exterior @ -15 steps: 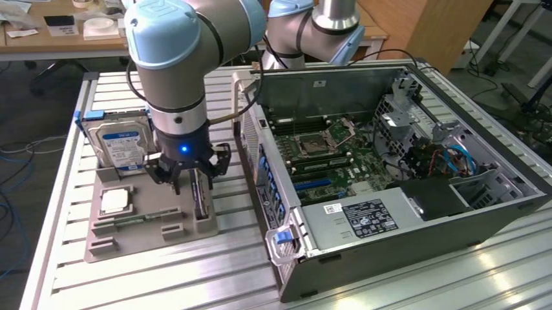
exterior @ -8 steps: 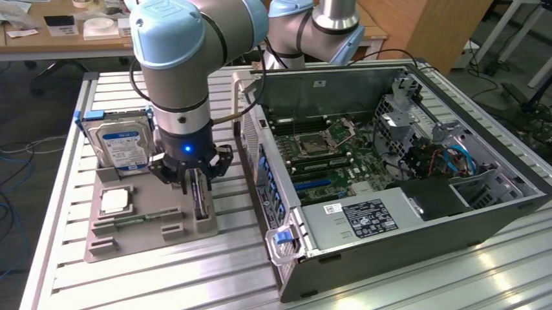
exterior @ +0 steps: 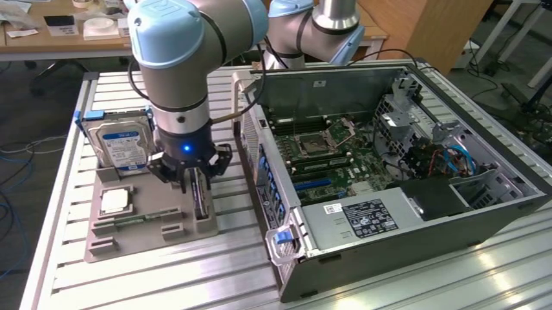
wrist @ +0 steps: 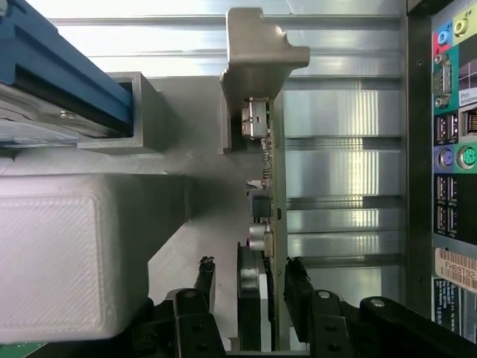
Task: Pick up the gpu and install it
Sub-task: 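Pick up the gpu and move the gpu toward the slot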
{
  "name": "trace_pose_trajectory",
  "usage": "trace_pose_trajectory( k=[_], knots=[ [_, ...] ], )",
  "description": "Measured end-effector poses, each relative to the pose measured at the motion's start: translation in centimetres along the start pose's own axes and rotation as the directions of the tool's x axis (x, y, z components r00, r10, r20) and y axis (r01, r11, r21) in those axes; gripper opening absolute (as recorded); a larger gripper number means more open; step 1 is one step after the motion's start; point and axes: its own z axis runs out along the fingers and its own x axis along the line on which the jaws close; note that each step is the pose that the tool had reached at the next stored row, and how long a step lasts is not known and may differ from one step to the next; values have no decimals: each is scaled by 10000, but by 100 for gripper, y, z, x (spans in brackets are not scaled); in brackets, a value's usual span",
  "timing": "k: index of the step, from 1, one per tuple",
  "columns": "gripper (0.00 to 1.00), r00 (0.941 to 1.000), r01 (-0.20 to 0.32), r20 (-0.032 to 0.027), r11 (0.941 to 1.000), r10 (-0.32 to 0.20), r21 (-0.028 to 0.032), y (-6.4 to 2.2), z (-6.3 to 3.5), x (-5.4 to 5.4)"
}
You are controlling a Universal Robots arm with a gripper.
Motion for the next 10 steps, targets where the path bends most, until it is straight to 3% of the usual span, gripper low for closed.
trace_pose_trajectory(
  k=[8, 9, 10],
  knots=[
    [49, 10000, -2, 0, 10000, 2, -20, -3, 0, -7],
    [42, 10000, -2, 0, 10000, 2, -19, -3, 0, -10],
    [42, 10000, -2, -1, 10000, 2, -19, -4, -1, -12]
  ],
)
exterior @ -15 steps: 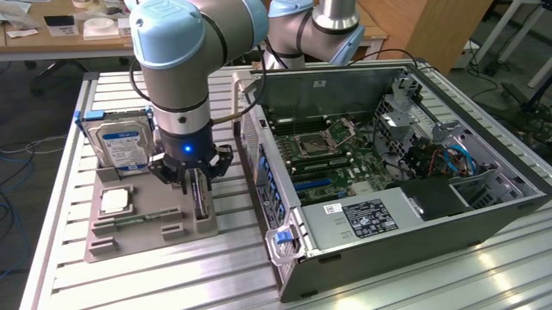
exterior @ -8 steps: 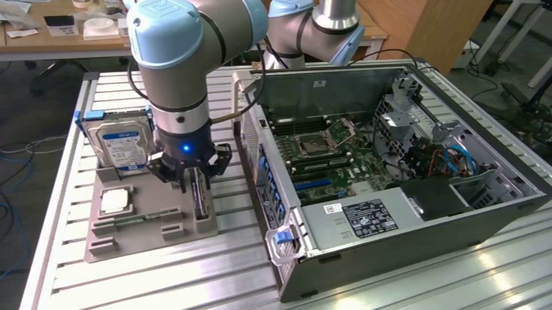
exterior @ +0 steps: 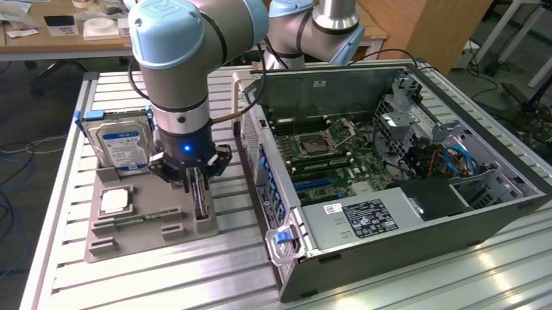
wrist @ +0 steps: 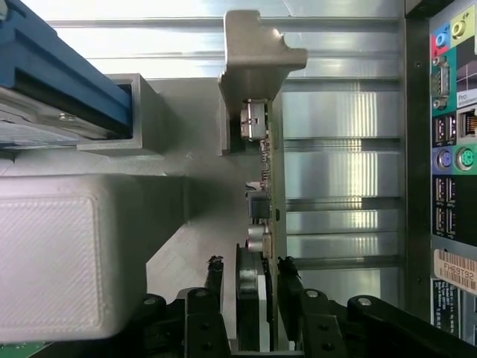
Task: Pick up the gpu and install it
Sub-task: 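Pick up the gpu and move the gpu toward the slot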
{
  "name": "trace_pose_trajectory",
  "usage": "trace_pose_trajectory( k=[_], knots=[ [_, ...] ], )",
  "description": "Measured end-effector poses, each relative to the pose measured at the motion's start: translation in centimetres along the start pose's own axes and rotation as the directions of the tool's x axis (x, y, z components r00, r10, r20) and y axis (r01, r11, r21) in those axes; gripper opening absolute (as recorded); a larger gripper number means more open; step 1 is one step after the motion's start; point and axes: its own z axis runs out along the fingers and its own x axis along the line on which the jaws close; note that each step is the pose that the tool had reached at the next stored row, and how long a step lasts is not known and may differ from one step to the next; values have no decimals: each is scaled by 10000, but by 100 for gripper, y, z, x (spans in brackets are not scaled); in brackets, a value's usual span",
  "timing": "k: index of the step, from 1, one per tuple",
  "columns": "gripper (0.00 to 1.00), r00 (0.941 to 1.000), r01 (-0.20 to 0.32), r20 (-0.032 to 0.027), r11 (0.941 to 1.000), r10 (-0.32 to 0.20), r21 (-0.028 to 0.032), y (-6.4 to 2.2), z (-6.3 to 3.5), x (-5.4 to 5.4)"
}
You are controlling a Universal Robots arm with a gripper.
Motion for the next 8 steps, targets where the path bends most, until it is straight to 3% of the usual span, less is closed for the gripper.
trace_pose_trajectory(
  k=[8],
  knots=[
    [42, 10000, 3, -1, 10000, -3, -47, -26, -2, 4]
  ],
)
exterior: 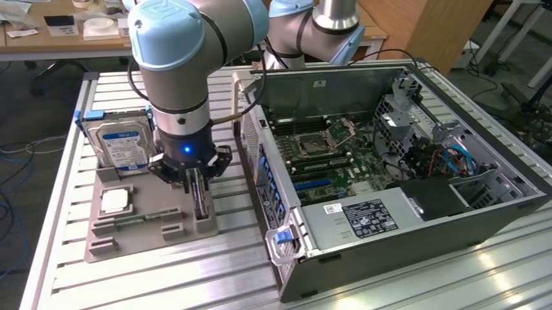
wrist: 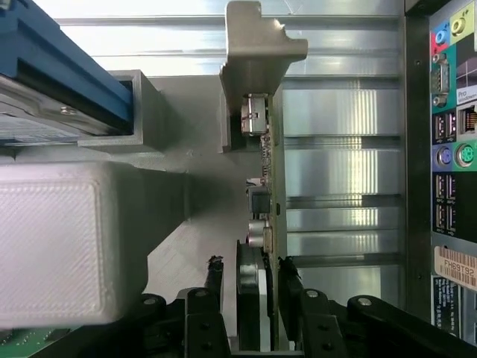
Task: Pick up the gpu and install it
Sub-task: 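Pick up the gpu and move the gpu toward the slot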
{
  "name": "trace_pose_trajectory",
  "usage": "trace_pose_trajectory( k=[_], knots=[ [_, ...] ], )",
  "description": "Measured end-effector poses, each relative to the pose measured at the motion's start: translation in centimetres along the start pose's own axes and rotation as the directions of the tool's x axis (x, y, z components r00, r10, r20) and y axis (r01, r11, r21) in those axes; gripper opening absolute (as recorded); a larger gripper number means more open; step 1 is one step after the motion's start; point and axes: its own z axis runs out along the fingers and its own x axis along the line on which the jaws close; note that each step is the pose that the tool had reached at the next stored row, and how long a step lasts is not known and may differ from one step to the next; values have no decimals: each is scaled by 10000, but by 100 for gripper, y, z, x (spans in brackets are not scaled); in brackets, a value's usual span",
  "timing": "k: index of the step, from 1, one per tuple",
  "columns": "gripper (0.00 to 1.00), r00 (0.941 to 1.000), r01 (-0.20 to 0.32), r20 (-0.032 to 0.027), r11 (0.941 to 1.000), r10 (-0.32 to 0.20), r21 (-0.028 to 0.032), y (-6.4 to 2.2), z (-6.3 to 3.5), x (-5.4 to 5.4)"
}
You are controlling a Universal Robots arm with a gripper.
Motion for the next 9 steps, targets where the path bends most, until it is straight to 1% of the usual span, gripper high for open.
trace_pose_trajectory(
  k=[4, 5, 9],
  knots=[
    [41, 10000, 2, -1, 10000, -2, -1, -7, 0, -9],
    [34, 10000, 1, 0, 10000, -1, -1, -7, 0, -13],
    [33, 10000, 0, 0, 10000, 0, -1, -6, 1, -32]
  ],
)
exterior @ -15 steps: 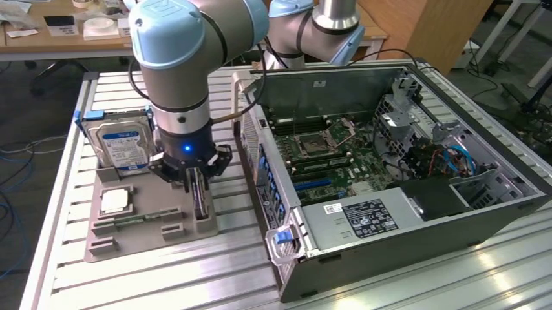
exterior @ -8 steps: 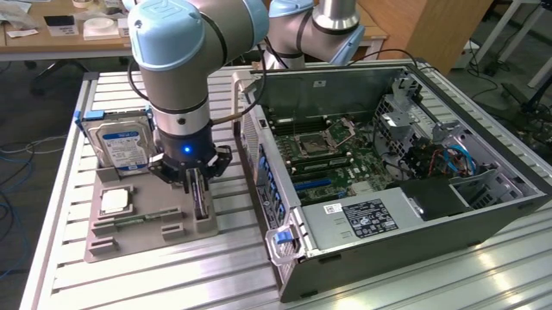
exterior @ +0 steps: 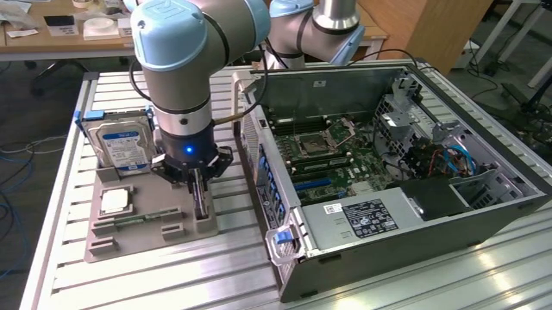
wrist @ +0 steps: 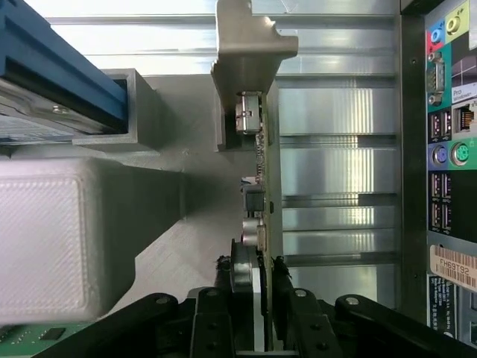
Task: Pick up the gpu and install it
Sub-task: 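Pick up the gpu and move the gpu toward the slot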
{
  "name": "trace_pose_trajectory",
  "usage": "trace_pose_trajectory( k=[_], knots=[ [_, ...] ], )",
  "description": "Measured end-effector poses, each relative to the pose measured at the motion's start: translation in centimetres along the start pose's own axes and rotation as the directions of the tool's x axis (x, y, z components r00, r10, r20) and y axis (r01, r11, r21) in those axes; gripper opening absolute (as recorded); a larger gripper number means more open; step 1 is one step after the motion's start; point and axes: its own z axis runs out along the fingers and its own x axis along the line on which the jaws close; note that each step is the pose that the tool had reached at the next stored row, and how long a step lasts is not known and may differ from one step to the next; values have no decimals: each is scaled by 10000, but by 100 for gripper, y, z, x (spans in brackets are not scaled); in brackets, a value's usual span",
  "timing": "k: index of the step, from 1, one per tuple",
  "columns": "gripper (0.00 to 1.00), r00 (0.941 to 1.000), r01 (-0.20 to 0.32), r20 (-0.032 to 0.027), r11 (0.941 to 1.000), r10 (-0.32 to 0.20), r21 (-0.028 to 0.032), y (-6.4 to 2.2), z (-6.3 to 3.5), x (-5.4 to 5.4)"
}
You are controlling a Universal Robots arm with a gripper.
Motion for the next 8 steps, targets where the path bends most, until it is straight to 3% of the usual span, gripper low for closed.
trace_pose_trajectory(
  k=[2, 8],
  knots=[
    [28, 10000, 0, -1, 10000, 0, 1, 0, 0, -3],
    [28, 10000, 1, -1, 10000, -1, 1, 0, 0, -5]
  ],
)
